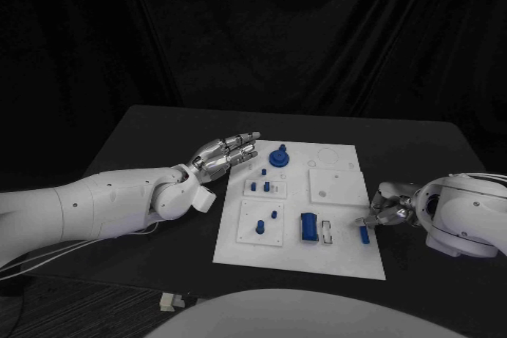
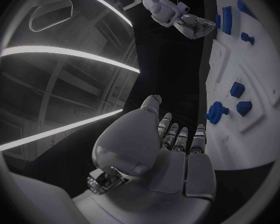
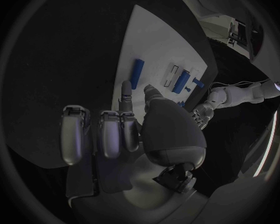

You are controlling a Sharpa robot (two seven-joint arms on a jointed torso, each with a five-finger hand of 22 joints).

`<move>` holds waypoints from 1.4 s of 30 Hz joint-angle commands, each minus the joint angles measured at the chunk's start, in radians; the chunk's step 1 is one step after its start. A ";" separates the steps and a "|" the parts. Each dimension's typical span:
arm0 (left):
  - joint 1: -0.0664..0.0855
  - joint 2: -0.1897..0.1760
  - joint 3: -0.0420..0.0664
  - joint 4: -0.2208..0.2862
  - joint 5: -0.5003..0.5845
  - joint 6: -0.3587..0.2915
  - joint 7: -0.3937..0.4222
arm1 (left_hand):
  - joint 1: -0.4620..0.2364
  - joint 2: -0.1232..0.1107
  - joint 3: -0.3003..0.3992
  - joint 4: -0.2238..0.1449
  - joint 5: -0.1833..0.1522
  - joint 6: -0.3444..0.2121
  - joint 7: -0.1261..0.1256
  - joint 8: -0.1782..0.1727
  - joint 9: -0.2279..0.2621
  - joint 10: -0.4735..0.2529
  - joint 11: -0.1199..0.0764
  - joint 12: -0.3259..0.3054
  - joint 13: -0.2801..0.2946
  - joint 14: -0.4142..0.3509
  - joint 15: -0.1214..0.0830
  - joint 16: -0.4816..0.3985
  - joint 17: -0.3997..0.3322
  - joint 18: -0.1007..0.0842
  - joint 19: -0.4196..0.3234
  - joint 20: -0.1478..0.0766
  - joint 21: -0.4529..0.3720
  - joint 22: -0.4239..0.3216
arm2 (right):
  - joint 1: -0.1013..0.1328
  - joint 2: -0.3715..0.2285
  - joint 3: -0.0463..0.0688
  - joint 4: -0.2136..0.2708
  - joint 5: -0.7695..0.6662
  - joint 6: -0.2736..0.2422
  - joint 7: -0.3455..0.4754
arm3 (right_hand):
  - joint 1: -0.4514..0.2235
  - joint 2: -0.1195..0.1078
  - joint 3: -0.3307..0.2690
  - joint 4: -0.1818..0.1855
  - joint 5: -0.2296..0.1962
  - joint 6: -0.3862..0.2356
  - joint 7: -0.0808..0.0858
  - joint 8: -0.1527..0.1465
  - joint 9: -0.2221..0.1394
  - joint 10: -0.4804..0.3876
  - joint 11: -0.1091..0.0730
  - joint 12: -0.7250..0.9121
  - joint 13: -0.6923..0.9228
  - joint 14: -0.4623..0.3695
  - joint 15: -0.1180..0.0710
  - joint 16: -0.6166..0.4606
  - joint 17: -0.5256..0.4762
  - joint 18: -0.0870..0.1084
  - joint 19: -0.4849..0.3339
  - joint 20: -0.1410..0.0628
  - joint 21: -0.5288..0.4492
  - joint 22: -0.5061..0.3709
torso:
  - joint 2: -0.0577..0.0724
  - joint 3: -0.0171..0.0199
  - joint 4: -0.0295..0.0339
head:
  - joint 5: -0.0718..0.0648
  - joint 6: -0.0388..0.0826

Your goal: Assemble the parts on the task board

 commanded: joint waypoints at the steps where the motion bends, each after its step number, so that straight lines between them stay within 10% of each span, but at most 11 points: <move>1: -0.001 0.002 0.001 0.001 0.005 0.014 0.005 | -0.003 0.005 0.000 -0.004 0.006 0.001 0.002 0.003 0.001 0.004 0.001 0.005 0.001 0.003 -0.004 -0.004 -0.001 0.018 0.001 -0.004 0.005 -0.001 | -0.008 0.003 0.000 -0.006 -0.009 0.010 -0.019 | 0.015 0.002 0.001 -0.010 0.000 0.008 0.002 -0.012 0.002 0.104 0.006 0.006 0.263 0.084 0.002 -0.008 0.160 -0.001 0.051 0.006 -0.007 0.222 | 0.000 0.0000 0.0004 | 0.000 0.000; 11: -0.001 0.004 0.001 0.001 0.005 0.020 -0.001 | -0.003 0.005 0.000 -0.005 0.006 0.000 0.003 0.003 0.001 0.004 0.002 0.006 0.001 0.003 -0.003 -0.004 -0.001 0.018 0.001 -0.004 0.005 -0.001 | -0.025 0.013 0.000 -0.019 -0.026 0.011 -0.023 | 0.051 0.003 0.012 -0.045 0.063 -0.015 0.012 -0.079 0.000 0.104 0.011 0.006 0.263 0.077 0.006 -0.028 0.117 0.002 0.046 0.008 -0.021 0.217 | 0.000 -0.0002 0.0008 | -0.002 0.000; 28: -0.001 0.008 0.001 -0.001 0.005 0.026 -0.009 | -0.002 0.006 0.001 -0.006 0.007 0.000 0.003 0.004 0.001 0.004 0.004 0.007 0.001 0.003 -0.002 -0.004 -0.001 0.018 0.001 -0.003 0.005 -0.001 | -0.062 0.023 0.000 -0.027 -0.039 -0.037 -0.025 | 0.119 0.014 0.051 -0.105 0.088 0.009 0.005 -0.105 0.006 0.104 0.006 0.006 0.263 0.075 0.005 -0.034 0.102 0.002 0.047 0.010 -0.022 0.218 | 0.000 -0.0001 -0.0002 | 0.000 0.000; 42: -0.001 0.010 0.001 -0.003 0.005 0.029 -0.013 | 0.000 0.008 0.004 -0.007 0.008 -0.004 0.004 0.003 0.000 0.003 0.007 0.007 0.001 0.003 0.001 -0.004 -0.001 0.018 0.001 -0.001 0.005 -0.001 | -0.070 0.009 0.000 0.005 -0.020 -0.131 -0.017 | 0.165 -0.011 0.134 -0.192 0.277 0.027 0.005 -0.140 0.018 0.104 0.005 0.006 0.263 0.072 0.003 -0.042 0.084 0.003 0.045 0.008 -0.030 0.216 | 0.000 0.0000 -0.0003 | 0.003 0.000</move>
